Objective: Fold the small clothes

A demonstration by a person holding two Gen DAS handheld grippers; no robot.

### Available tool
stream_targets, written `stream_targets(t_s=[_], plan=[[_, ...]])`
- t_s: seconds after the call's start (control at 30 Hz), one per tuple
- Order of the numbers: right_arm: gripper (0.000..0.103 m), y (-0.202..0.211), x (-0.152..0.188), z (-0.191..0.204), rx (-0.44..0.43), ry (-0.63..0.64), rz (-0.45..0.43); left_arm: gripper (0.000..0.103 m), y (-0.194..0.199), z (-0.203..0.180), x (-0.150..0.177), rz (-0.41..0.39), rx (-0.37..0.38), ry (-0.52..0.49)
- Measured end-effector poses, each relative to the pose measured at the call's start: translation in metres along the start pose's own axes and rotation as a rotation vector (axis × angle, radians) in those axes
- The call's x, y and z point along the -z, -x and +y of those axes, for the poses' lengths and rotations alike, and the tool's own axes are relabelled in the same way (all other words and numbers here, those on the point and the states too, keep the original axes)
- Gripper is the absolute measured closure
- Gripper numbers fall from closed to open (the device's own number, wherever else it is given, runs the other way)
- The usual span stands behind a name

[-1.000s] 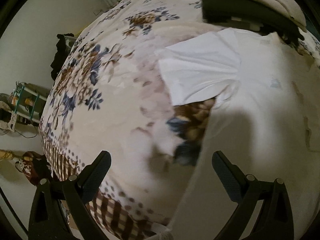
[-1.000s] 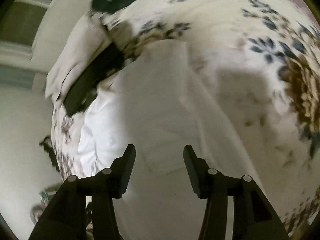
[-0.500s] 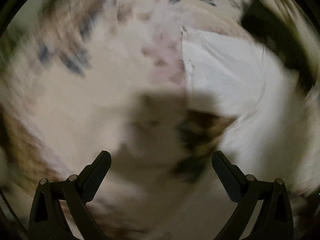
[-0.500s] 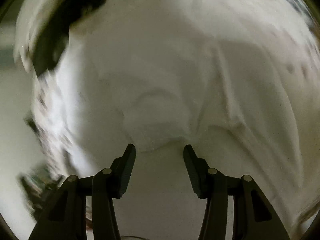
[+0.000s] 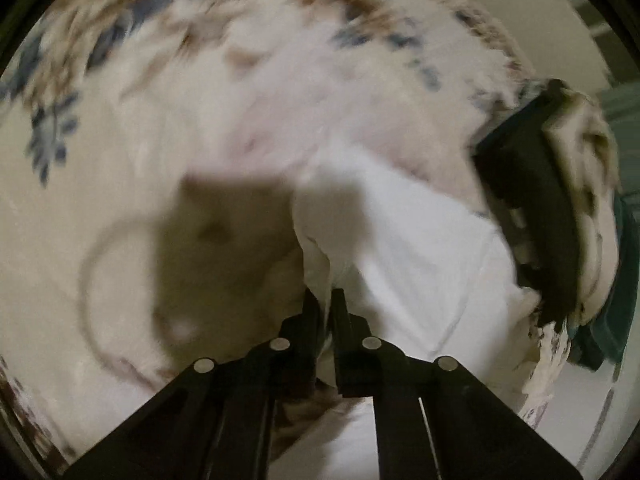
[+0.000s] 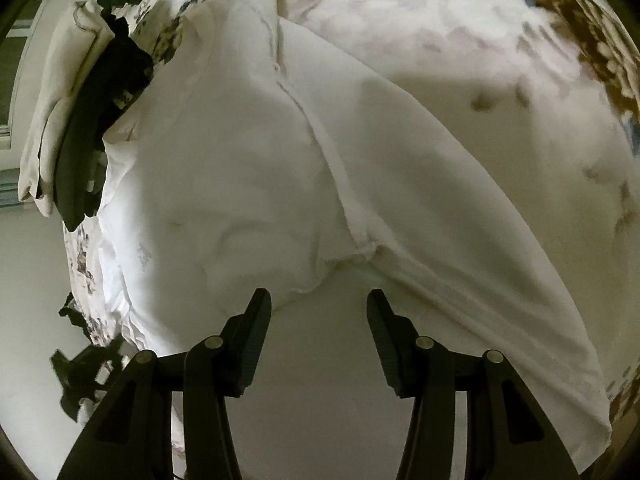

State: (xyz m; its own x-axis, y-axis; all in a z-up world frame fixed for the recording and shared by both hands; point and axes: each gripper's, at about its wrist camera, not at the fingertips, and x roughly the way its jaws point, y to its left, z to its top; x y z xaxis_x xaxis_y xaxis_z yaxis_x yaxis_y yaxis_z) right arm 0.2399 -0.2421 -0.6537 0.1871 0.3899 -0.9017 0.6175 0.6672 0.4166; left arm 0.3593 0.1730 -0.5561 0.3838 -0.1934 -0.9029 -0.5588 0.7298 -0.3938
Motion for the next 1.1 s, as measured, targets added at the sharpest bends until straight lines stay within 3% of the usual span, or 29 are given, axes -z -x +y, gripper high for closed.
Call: stream_targets(t_s=[0.13,0.23,0.33,0.43,0.53,0.6,0.63,0.67,0.9,1.1], plan=[[0.051,0.0,0.002,-0.001,-0.009,-0.022,-0.006,0.099,0.031,-0.067,0.02,-0.108,-0.012,-0.306],[0.051,0.009,0.005,-0.013,-0.007,-0.033,-0.01,0.099,0.038,-0.121,0.062,-0.113,0.017,-0.575],[0.051,0.018,0.008,-0.024,0.004,-0.043,-0.009,0.099,0.016,-0.167,0.123,0.009,0.042,-0.832],[0.051,0.028,0.009,-0.031,0.014,-0.051,-0.002,0.094,-0.011,-0.177,0.182,0.157,0.032,-0.984],[0.051,0.041,0.008,-0.035,0.024,-0.043,-0.002,0.093,-0.015,-0.157,0.212,0.213,0.002,-1.011],[0.051,0.05,0.007,-0.033,0.023,-0.021,-0.008,0.073,-0.012,-0.134,0.217,0.217,-0.033,-1.003],[0.051,0.053,0.006,-0.031,0.02,-0.011,-0.011,0.041,-0.01,-0.122,0.216,0.218,-0.06,-0.994],[0.051,0.055,0.005,-0.029,0.014,0.0,-0.012,0.018,-0.008,-0.111,0.212,0.211,-0.091,-0.976],[0.051,0.054,0.003,-0.013,-0.012,0.021,0.0,0.017,-0.018,-0.097,0.161,0.108,-0.195,-0.877],[0.051,0.068,-0.003,-0.011,0.057,0.011,-0.004,0.017,-0.065,-0.094,0.133,0.183,-0.242,-0.729]])
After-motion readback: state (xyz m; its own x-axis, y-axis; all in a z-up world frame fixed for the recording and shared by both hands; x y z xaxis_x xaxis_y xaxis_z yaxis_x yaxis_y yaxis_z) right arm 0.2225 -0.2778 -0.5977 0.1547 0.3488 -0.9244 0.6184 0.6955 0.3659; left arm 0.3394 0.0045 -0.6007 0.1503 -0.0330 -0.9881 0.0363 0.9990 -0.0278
